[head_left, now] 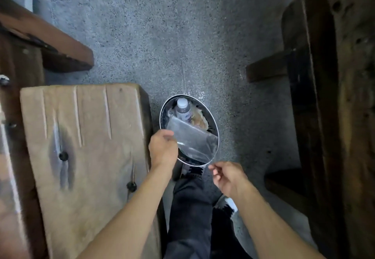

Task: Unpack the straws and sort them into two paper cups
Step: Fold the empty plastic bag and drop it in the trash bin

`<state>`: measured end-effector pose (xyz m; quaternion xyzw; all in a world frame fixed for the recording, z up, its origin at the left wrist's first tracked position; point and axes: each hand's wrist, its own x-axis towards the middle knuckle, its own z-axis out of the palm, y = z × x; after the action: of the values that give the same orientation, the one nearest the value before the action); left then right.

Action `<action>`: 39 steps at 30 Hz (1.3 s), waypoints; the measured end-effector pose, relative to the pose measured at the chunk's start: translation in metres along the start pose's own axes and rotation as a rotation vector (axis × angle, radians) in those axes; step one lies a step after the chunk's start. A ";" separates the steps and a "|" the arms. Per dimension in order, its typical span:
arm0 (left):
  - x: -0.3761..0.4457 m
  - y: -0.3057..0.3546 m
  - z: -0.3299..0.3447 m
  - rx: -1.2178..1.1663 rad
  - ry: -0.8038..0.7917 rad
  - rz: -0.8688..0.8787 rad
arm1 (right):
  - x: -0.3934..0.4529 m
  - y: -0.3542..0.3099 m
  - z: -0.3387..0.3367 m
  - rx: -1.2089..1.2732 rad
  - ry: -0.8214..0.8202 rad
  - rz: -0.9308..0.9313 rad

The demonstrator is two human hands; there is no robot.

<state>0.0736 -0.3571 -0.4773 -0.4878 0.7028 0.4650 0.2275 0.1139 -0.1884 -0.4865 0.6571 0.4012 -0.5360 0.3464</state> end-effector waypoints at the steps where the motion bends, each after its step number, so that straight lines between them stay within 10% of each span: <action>1: 0.008 0.001 0.001 0.019 -0.008 -0.018 | 0.003 0.000 0.001 -0.007 -0.009 0.006; 30: 0.027 -0.008 0.014 -0.064 -0.200 -0.016 | 0.034 0.005 0.002 -0.229 -0.028 -0.042; 39: 0.009 -0.008 0.006 -0.032 -0.244 0.037 | 0.007 0.005 0.001 -0.435 0.081 -0.336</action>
<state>0.0766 -0.3568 -0.4905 -0.4181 0.6713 0.5363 0.2949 0.1187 -0.1908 -0.4935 0.5123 0.6238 -0.4603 0.3694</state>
